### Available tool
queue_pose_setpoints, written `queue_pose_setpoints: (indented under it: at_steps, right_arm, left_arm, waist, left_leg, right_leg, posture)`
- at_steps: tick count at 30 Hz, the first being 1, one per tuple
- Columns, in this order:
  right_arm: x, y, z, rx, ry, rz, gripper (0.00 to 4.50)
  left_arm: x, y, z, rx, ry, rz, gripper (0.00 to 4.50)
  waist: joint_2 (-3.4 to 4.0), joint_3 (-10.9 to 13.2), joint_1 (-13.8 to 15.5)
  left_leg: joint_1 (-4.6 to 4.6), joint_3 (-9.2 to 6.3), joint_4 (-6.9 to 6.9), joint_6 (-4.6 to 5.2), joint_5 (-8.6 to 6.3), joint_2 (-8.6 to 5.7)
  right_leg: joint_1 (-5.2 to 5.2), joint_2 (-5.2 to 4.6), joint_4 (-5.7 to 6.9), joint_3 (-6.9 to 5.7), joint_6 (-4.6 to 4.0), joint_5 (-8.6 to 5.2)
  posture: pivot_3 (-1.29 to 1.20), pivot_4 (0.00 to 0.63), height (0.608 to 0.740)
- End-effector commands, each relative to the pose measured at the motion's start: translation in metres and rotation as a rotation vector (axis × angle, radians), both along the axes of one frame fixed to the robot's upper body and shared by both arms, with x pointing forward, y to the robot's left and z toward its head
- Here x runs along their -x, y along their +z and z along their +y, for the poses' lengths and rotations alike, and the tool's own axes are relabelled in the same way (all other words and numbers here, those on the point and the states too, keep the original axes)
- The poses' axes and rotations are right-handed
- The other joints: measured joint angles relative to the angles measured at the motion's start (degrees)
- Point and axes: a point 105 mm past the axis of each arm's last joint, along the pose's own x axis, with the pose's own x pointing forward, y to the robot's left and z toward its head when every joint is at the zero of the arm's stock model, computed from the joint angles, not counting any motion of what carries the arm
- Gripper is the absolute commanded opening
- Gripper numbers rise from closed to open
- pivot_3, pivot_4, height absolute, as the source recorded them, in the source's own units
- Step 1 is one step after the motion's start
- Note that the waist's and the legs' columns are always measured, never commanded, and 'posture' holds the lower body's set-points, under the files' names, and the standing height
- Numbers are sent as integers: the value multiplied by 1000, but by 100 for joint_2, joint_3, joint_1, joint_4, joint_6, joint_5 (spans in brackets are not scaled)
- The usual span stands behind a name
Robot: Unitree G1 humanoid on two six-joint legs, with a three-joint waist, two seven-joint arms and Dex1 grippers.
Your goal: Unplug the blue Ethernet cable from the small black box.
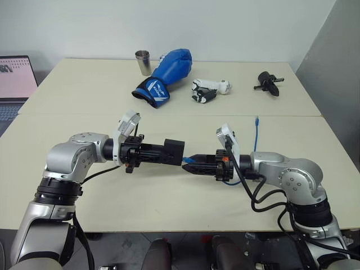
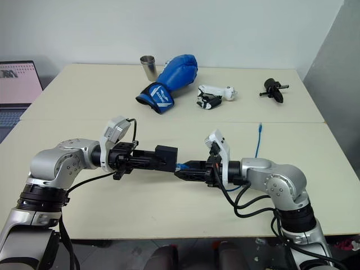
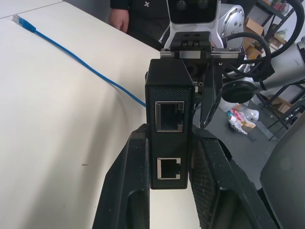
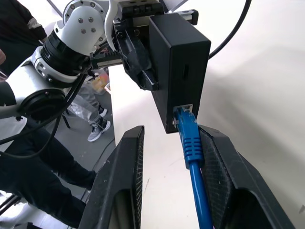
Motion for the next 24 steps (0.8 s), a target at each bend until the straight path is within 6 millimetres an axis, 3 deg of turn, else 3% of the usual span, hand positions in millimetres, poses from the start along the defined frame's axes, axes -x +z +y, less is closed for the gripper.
queue_pose_setpoints:
  at_steps: [1,24]
  right_arm:
    - [1,11,2,-70,5,-17,1721]
    - [-1,9,0,-185,-70,37,1721]
  left_arm:
    - [-1,9,1,12,11,-38,777]
    - [2,14,0,67,26,-11,777]
  waist:
    - [0,0,0]
    - [0,0,-1]
  left_leg:
    - [0,0,0,0,0,0]
    - [-2,0,-1,0,0,1]
  right_leg:
    - [0,0,0,0,0,0]
    - [-1,0,-1,0,0,0]
  posture:
    - [0,150,740]
    - [0,150,740]
